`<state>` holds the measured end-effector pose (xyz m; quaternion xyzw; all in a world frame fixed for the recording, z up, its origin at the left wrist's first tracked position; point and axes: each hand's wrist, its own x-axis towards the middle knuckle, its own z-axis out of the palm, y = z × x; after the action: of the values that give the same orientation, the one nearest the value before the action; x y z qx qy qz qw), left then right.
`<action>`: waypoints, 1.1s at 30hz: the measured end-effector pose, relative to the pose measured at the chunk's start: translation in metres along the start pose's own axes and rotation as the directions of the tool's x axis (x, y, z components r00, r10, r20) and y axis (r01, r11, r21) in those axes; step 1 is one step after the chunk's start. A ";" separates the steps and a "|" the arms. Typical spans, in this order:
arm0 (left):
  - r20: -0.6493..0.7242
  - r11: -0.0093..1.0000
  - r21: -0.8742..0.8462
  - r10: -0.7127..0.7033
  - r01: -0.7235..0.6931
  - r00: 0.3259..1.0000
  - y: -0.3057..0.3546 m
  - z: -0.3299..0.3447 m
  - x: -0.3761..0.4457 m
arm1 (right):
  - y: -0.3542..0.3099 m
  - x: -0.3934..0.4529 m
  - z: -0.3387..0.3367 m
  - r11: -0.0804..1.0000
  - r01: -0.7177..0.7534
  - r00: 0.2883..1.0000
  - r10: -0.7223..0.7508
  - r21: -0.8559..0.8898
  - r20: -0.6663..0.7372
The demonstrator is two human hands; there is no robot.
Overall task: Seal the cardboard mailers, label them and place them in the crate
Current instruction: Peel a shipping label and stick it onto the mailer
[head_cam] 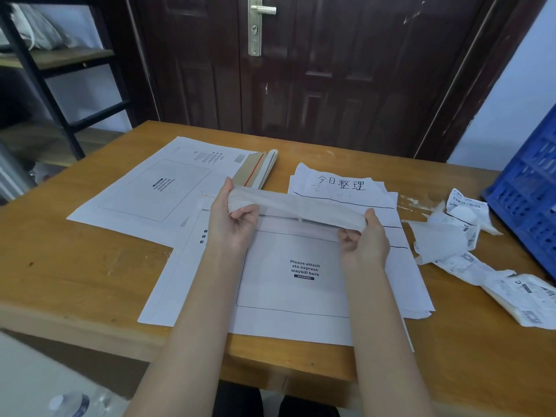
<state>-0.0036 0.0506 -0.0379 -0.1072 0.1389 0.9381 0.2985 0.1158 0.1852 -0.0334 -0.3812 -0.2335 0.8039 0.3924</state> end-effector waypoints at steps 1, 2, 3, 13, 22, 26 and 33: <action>0.002 1.000 0.002 0.003 -0.003 1.000 0.000 0.000 0.000 | 0.000 0.000 0.000 1.000 -0.002 1.000 0.002 0.004 -0.001; 0.005 1.000 0.001 0.002 -0.002 1.000 0.001 0.001 0.000 | 0.000 0.001 0.000 1.000 -0.004 1.000 0.004 0.006 -0.002; 0.005 1.000 0.000 0.001 -0.001 1.000 0.001 0.001 0.000 | 0.000 0.001 0.000 1.000 -0.006 1.000 0.006 0.007 -0.003; 0.014 0.998 -0.061 -0.004 0.005 1.000 0.002 -0.001 0.001 | -0.002 -0.001 0.000 0.998 -0.014 1.000 0.015 0.062 -0.012; 0.044 0.987 -0.160 -0.014 0.021 0.999 0.004 -0.002 -0.003 | -0.003 -0.001 -0.001 0.996 -0.014 1.000 0.014 0.092 0.005; 0.140 0.954 -0.293 -0.018 0.059 0.990 0.006 -0.004 -0.006 | -0.005 0.000 -0.003 0.996 0.022 1.000 -0.022 0.082 -0.012; 0.117 0.995 0.071 0.061 -0.070 0.991 -0.001 0.002 -0.004 | -0.005 -0.014 0.006 0.989 0.110 0.981 -0.091 -0.100 0.174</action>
<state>-0.0006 0.0499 -0.0355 -0.0373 0.1603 0.9461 0.2788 0.1184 0.1765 -0.0209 -0.3203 -0.3282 0.7985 0.3901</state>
